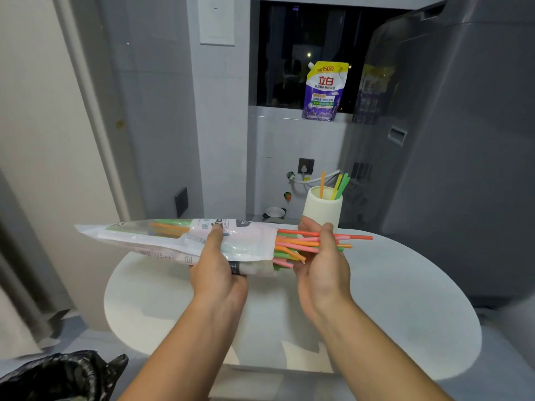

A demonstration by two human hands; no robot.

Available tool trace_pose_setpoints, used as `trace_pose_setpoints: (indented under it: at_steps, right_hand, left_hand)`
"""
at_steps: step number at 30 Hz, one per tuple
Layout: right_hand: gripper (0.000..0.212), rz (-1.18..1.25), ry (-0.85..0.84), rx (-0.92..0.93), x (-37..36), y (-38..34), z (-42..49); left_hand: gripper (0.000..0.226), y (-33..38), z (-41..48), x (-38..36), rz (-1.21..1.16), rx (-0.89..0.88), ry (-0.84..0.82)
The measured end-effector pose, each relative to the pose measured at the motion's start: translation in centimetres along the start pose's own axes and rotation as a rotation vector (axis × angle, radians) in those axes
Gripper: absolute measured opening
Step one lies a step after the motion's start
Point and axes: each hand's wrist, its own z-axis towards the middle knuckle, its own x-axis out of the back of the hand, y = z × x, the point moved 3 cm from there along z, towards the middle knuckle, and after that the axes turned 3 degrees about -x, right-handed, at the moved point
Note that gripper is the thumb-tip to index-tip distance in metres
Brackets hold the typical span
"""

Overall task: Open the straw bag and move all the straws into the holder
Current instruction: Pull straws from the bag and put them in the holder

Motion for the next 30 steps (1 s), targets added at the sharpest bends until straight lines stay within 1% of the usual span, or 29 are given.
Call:
trace_pose_setpoints:
  at_steps: [5, 9, 14, 18, 21, 22, 24, 26, 30]
  right_hand:
    - [0.045, 0.109, 0.021, 0.030, 0.8, -0.9, 0.8]
    - [0.048, 0.188, 0.026, 0.007, 1.2, -1.6, 1.2]
    - [0.050, 0.187, -0.021, -0.018, 0.9, -1.2, 0.6]
    - [0.041, 0.128, -0.050, 0.002, 0.5, -1.0, 0.5]
    - [0.020, 0.025, -0.025, 0.027, 0.5, -0.5, 0.7]
    - [0.020, 0.014, -0.021, 0.027, 0.4, -0.3, 0.8]
    - [0.034, 0.029, -0.013, 0.030, 0.3, -0.3, 1.0]
    - [0.044, 0.053, -0.012, 0.042, 0.3, -0.6, 1.2]
    - [0.044, 0.163, -0.038, 0.038, 0.5, -2.0, 1.6]
  left_hand:
    - [0.046, 0.9, 0.7, 0.4, -0.026, -0.009, 0.018]
    - [0.047, 0.9, 1.0, 0.5, -0.032, -0.012, 0.009]
    - [0.046, 0.8, 0.9, 0.6, -0.026, -0.027, 0.048]
    - [0.047, 0.7, 0.8, 0.5, -0.023, -0.023, 0.047]
    - [0.043, 0.5, 0.5, 0.4, -0.007, -0.028, 0.034]
    - [0.041, 0.4, 0.5, 0.4, -0.002, -0.027, 0.034]
    - [0.038, 0.2, 0.4, 0.5, 0.000, -0.026, 0.033]
    - [0.041, 0.2, 0.6, 0.5, -0.002, -0.031, 0.033]
    - [0.046, 0.5, 1.7, 1.1, -0.007, -0.015, 0.033]
